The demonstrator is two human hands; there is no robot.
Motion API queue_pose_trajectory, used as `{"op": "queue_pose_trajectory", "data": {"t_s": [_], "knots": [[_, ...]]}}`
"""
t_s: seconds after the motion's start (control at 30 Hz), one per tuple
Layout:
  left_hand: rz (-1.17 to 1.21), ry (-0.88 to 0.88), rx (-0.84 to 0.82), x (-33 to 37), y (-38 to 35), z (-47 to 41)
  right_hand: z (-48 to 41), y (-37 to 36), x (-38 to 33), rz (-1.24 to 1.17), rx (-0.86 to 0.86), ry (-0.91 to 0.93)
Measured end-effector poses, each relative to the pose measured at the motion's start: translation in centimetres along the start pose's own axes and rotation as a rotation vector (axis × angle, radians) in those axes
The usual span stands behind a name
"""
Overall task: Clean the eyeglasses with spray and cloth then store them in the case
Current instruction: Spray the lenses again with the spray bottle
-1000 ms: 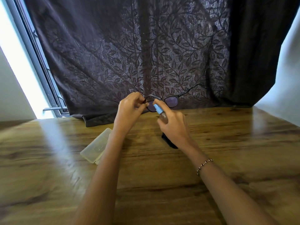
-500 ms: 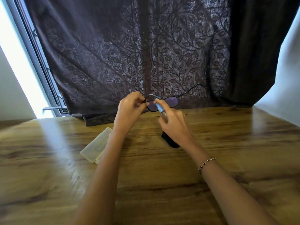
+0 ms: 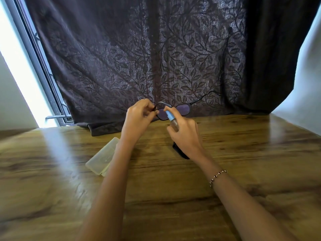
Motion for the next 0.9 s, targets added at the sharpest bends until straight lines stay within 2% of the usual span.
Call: {"op": "queue_pose_trajectory", "data": {"t_s": [0.23,0.43,0.6,0.73,0.9], "knots": [[0.009,0.031,0.015,-0.3,0.6,-0.2,-0.7,1.1,2.4,-0.019,0.036,-0.068],[0.020,0.043,0.015,-0.4,0.9,-0.1,-1.1,1.9,4.8,-0.010,0.001,-0.105],[0.030,0.044,0.001,-0.6,0.6,0.0,-1.2,2.1,5.4,0.057,-0.029,-0.123],[0.032,0.033,-0.006,-0.5,0.5,0.1,-1.5,3.0,5.4,0.063,0.040,-0.150],[0.033,0.036,-0.002,-0.6,0.6,0.0,-1.6,2.9,5.0,0.077,0.033,-0.129]]}}
Point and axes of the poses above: each hand's wrist, its own z-axis away from the middle knuckle, its own y-axis out of the back of the hand, x = y × z, the point moved 10 cm from there along -z, towards the middle knuckle, and after that the axes turned 12 degrees about x, right-handed, at the moved point
